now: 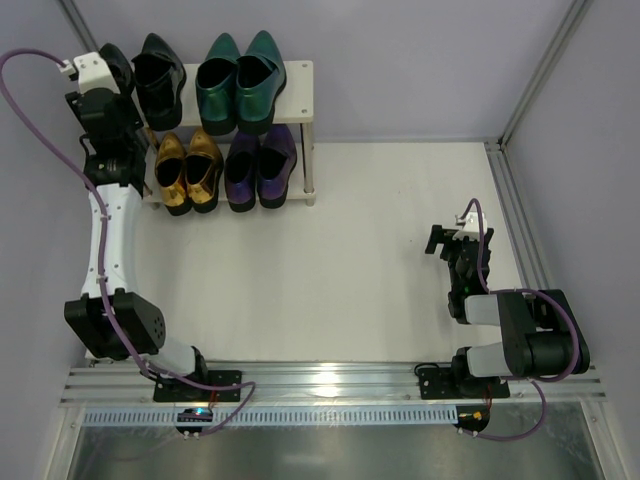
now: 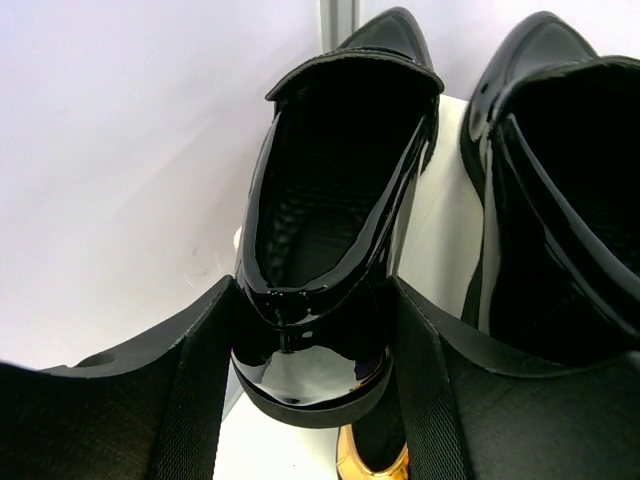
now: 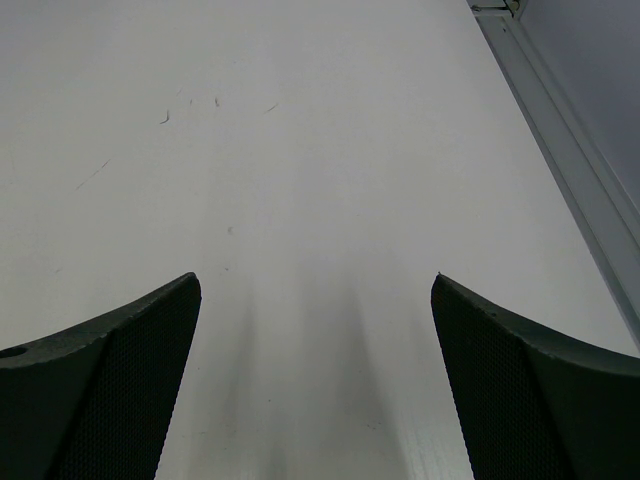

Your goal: Place and organize the shoes onto the shoe shelf

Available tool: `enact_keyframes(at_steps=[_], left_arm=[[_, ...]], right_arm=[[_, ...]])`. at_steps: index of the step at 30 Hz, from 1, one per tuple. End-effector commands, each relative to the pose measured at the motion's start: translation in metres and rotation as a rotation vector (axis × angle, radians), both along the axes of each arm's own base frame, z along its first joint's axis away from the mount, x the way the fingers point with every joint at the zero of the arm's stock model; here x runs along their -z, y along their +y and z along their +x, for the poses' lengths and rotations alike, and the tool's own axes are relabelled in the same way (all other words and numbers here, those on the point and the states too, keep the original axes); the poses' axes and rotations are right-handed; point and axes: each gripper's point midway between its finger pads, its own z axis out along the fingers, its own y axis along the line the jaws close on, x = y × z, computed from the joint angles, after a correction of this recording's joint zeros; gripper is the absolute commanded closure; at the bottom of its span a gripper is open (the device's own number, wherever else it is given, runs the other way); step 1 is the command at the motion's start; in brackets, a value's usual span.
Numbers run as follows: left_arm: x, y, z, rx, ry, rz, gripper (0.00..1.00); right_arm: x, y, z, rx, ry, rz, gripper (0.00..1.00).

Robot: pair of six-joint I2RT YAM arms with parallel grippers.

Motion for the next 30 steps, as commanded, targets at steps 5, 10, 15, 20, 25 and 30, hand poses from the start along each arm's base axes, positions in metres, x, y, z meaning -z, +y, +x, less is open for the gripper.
enact_keyframes(at_steps=[5, 10, 15, 20, 25, 30], left_arm=[[-0.037, -0.042, -0.004, 0.235, -0.154, 0.03, 1.0], [-0.047, -0.056, -0.006, 0.318, -0.196, 0.052, 1.0], [-0.057, -0.053, -0.005, 0.328, -0.214, 0.071, 1.0], [-0.061, -0.052, 0.0, 0.338, -0.217, 0.081, 1.0], [-0.062, -0.051, 0.003, 0.333, -0.223, 0.07, 1.0], [-0.069, -0.059, -0.006, 0.361, -0.26, 0.026, 0.84]], right_arm=[[-0.021, 0.002, 0.006, -0.006, -0.075, 0.017, 0.03], [-0.021, 0.001, 0.006, -0.005, -0.075, 0.016, 0.03], [-0.02, 0.001, 0.006, -0.005, -0.074, 0.016, 0.03], [-0.02, 0.001, 0.006, -0.005, -0.074, 0.016, 0.03], [-0.019, 0.001, 0.005, -0.005, -0.072, 0.016, 0.03], [-0.02, 0.001, 0.005, -0.005, -0.072, 0.016, 0.03]])
